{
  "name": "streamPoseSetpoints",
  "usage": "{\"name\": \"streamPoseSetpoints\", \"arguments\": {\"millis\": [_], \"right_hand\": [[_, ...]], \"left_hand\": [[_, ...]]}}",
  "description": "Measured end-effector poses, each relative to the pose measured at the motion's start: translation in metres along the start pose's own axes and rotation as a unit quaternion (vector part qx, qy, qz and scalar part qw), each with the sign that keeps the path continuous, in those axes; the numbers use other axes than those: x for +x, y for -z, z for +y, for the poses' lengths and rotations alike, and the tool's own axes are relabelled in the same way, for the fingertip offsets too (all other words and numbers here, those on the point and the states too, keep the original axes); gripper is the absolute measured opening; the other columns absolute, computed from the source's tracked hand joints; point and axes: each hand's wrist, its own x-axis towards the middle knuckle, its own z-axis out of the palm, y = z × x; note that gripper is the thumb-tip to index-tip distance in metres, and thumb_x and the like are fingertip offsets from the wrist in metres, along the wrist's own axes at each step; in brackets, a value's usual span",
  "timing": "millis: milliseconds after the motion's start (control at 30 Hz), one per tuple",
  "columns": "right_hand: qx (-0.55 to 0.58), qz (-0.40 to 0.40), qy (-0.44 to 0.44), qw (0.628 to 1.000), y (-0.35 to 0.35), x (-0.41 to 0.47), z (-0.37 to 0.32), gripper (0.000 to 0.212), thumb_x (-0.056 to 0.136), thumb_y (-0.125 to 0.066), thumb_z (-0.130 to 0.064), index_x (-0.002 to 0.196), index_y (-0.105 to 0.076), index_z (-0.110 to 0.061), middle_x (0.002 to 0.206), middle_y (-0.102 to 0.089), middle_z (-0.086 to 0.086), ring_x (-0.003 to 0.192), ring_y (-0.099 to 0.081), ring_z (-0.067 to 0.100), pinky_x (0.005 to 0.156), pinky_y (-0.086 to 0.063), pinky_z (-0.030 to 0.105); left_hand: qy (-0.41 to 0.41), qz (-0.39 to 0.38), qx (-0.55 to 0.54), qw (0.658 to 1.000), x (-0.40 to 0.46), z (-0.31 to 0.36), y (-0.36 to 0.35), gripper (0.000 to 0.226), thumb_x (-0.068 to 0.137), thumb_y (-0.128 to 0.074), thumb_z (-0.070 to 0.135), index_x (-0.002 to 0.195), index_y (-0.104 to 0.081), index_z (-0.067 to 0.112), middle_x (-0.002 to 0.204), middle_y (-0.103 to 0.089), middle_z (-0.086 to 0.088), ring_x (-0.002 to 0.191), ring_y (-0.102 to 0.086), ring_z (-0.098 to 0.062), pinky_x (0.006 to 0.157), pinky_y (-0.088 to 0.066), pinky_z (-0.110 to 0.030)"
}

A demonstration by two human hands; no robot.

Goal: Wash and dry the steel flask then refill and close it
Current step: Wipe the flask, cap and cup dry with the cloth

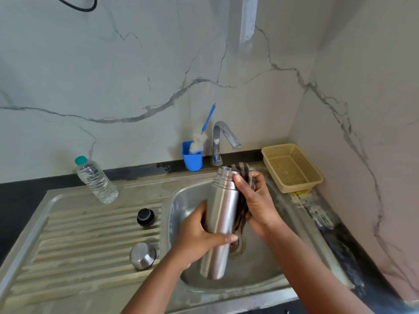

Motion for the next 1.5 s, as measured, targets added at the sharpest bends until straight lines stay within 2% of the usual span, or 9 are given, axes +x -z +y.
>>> {"name": "streamPoseSetpoints", "arguments": {"millis": [167,467,633,800,1033,1167,1267,1400,1500], "right_hand": [[-0.025,-0.043,0.064,0.997,-0.009,-0.020,0.033,0.028,0.092,-0.064,-0.019,0.099,-0.038,-0.010,0.098,-0.060,0.004,0.092,-0.061,0.019,0.082,-0.054,0.034],[-0.383,-0.096,0.293,0.871,0.016,-0.049,0.059,0.020,0.093,-0.061,-0.026,0.105,-0.046,-0.019,0.107,-0.050,-0.004,0.098,-0.052,0.020,0.084,-0.043,0.028],[-0.319,-0.094,0.240,0.912,0.006,-0.026,0.041,0.024,0.091,-0.064,-0.016,0.104,-0.045,-0.009,0.100,-0.053,0.005,0.087,-0.055,0.020,0.075,-0.048,0.036],[-0.095,-0.073,0.080,0.989,0.010,-0.027,0.042,0.047,0.081,-0.077,-0.021,0.108,-0.041,-0.008,0.101,-0.055,0.012,0.093,-0.058,0.026,0.085,-0.052,0.046],[0.063,0.049,-0.075,0.994,0.023,-0.037,0.065,0.065,0.057,-0.094,-0.036,0.105,-0.052,-0.019,0.105,-0.063,0.016,0.093,-0.063,0.036,0.079,-0.051,0.056],[0.139,0.133,-0.136,0.972,0.021,-0.036,0.066,0.052,0.080,-0.079,-0.030,0.121,-0.052,-0.012,0.118,-0.066,0.024,0.109,-0.064,0.044,0.092,-0.047,0.067],[0.142,0.170,-0.150,0.964,0.025,-0.032,0.063,0.050,0.088,-0.070,-0.026,0.129,-0.049,-0.005,0.119,-0.064,0.030,0.099,-0.068,0.041,0.083,-0.055,0.060],[0.134,0.175,-0.136,0.966,0.032,-0.031,0.063,0.018,0.094,-0.062,-0.009,0.110,-0.054,-0.011,0.081,-0.072,0.017,0.066,-0.071,0.026,0.054,-0.059,0.038],[0.133,0.166,-0.133,0.968,0.032,-0.034,0.072,0.019,0.096,-0.059,-0.011,0.114,-0.055,-0.011,0.085,-0.069,0.016,0.070,-0.069,0.026,0.058,-0.060,0.038]], "left_hand": [[0.032,0.089,-0.235,0.967,0.014,0.003,0.007,0.073,0.054,-0.095,0.041,0.117,-0.060,0.030,0.101,-0.076,0.004,0.095,-0.072,-0.013,0.073,-0.056,-0.026],[0.074,0.146,-0.371,0.914,0.022,-0.003,0.021,0.112,0.023,-0.090,0.069,0.120,-0.059,0.024,0.104,-0.071,-0.003,0.092,-0.071,-0.017,0.066,-0.058,-0.031],[0.060,0.056,-0.347,0.934,0.013,-0.006,-0.002,0.096,0.033,-0.095,0.060,0.117,-0.063,0.028,0.105,-0.074,-0.008,0.097,-0.072,-0.022,0.071,-0.057,-0.033],[-0.009,0.124,-0.310,0.943,0.016,-0.001,-0.016,0.078,0.050,-0.091,0.042,0.118,-0.060,0.020,0.099,-0.075,-0.008,0.094,-0.071,-0.023,0.072,-0.056,-0.027],[-0.102,0.179,-0.239,0.949,0.022,0.007,-0.025,0.073,0.056,-0.089,0.035,0.120,-0.055,0.026,0.102,-0.071,0.007,0.095,-0.070,-0.014,0.078,-0.057,-0.029],[-0.148,0.200,-0.152,0.957,0.019,0.010,-0.035,0.079,0.057,-0.088,0.045,0.125,-0.048,0.039,0.113,-0.065,0.023,0.105,-0.066,-0.005,0.081,-0.057,-0.026],[-0.183,0.187,-0.087,0.961,0.016,0.006,-0.041,0.080,0.057,-0.087,0.055,0.123,-0.043,0.057,0.119,-0.060,0.029,0.110,-0.062,0.000,0.086,-0.056,-0.028],[-0.221,0.177,-0.013,0.959,0.013,-0.001,-0.040,0.080,0.057,-0.088,0.052,0.125,-0.046,0.044,0.122,-0.060,0.030,0.111,-0.061,0.004,0.089,-0.048,-0.013],[-0.241,0.166,-0.005,0.956,0.013,0.002,-0.038,0.079,0.059,-0.088,0.046,0.126,-0.046,0.041,0.122,-0.059,0.031,0.111,-0.061,0.003,0.087,-0.046,-0.010]]}}
